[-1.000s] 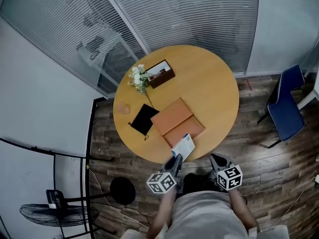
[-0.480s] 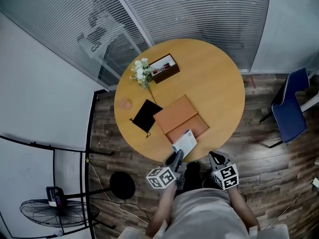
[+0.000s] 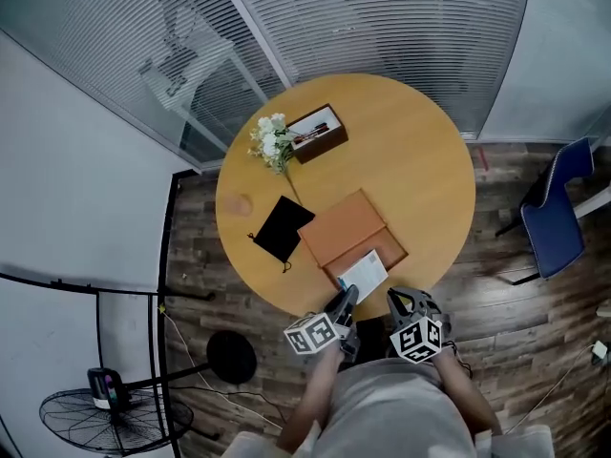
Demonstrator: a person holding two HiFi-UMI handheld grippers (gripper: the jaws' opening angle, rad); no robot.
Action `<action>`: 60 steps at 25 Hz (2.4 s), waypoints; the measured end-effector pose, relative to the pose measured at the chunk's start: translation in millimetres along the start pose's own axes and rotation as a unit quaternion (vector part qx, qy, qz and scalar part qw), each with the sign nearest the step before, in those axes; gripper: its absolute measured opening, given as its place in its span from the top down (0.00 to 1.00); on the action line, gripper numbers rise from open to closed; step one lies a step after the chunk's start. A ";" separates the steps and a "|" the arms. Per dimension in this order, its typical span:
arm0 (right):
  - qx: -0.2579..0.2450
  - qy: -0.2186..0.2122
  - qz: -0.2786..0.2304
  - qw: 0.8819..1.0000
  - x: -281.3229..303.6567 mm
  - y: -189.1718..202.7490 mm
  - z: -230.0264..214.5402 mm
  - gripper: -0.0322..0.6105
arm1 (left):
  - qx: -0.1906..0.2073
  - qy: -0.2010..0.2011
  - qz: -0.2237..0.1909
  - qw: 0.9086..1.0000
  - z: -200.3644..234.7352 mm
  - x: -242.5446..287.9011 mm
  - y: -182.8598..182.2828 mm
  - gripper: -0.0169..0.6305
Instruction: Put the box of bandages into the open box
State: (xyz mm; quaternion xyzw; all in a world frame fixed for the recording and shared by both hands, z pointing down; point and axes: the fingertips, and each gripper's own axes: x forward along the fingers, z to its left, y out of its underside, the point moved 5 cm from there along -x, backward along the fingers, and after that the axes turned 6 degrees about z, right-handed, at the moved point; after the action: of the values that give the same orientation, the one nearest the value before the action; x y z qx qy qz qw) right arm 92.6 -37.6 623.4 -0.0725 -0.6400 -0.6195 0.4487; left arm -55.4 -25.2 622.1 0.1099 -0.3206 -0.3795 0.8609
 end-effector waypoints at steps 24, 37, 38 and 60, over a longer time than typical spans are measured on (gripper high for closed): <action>-0.381 0.025 0.037 0.924 67.3 -11.7 14.7 0.80 | -0.320 0.091 0.005 0.943 48.4 21.9 -0.8 0.87; -0.413 0.010 0.070 0.908 82.9 -10.1 -3.7 0.84 | -0.295 0.091 0.031 0.951 74.1 3.8 -24.1 0.85; -0.417 0.004 0.071 0.906 85.4 -10.7 -3.2 0.84 | -0.274 0.085 0.037 0.957 75.9 1.1 -26.6 0.85; -0.519 -0.079 0.157 0.837 157.2 -14.6 6.0 0.82 | 0.113 -0.003 0.076 0.991 96.4 -35.0 -93.5 0.85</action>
State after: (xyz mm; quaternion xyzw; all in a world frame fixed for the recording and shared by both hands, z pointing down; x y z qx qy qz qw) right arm -12.0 -108.5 718.2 -0.4426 -0.2380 -0.7743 0.3847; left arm -188.8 -59.0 639.5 0.1801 -0.3715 -0.2746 0.8684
